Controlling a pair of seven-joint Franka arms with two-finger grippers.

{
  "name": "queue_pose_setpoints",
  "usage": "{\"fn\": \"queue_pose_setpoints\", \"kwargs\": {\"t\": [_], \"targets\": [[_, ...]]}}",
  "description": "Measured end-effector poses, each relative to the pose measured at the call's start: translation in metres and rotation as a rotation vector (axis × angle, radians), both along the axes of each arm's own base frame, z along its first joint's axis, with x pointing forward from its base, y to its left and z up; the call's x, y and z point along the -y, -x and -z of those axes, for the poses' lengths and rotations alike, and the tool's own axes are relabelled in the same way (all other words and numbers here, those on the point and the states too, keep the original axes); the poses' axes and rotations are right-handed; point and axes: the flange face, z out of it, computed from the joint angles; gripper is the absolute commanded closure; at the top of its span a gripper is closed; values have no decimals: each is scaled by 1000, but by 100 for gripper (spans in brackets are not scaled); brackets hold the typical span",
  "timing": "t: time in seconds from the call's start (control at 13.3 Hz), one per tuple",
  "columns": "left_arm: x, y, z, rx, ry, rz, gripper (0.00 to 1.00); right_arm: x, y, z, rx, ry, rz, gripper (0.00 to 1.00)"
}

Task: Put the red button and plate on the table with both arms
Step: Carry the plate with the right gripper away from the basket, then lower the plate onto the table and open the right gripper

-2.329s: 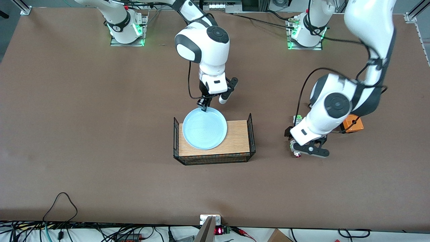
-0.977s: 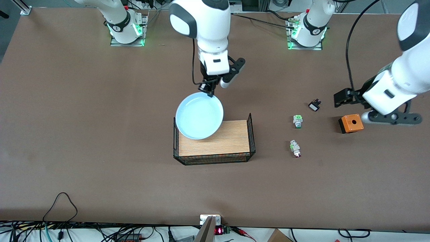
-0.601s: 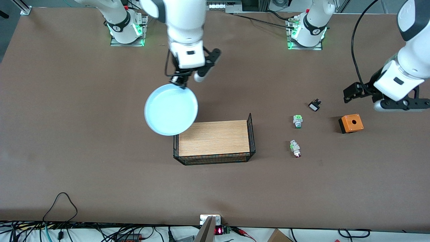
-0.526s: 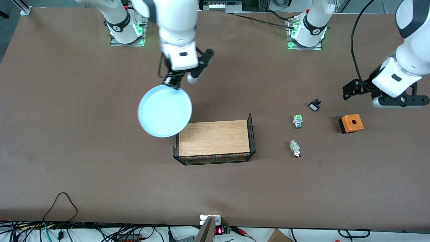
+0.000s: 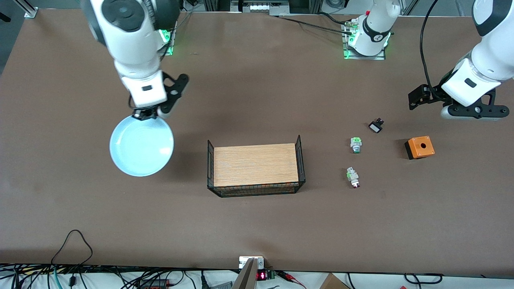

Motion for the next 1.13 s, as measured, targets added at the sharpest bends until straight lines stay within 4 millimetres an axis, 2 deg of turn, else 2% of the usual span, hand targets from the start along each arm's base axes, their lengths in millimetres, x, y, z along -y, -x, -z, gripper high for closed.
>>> {"fn": "queue_pose_setpoints", "kwargs": {"t": [0.3,0.6,0.9,0.98,1.13], "targets": [[2,0,0,1,0,6,0,64,20,86,19,-42,-44,100],[3,0,-1,1,0,10,0,112,29,159,41,-88,-38,100],[3,0,-1,1,0,11,0,128,28,219,-3,-98,-23,100],[4,0,-1,1,0,11,0,130,29,230,-20,-96,-18,97],[4,0,-1,2,0,13,0,133,30,244,-44,-92,-10,51]]}}
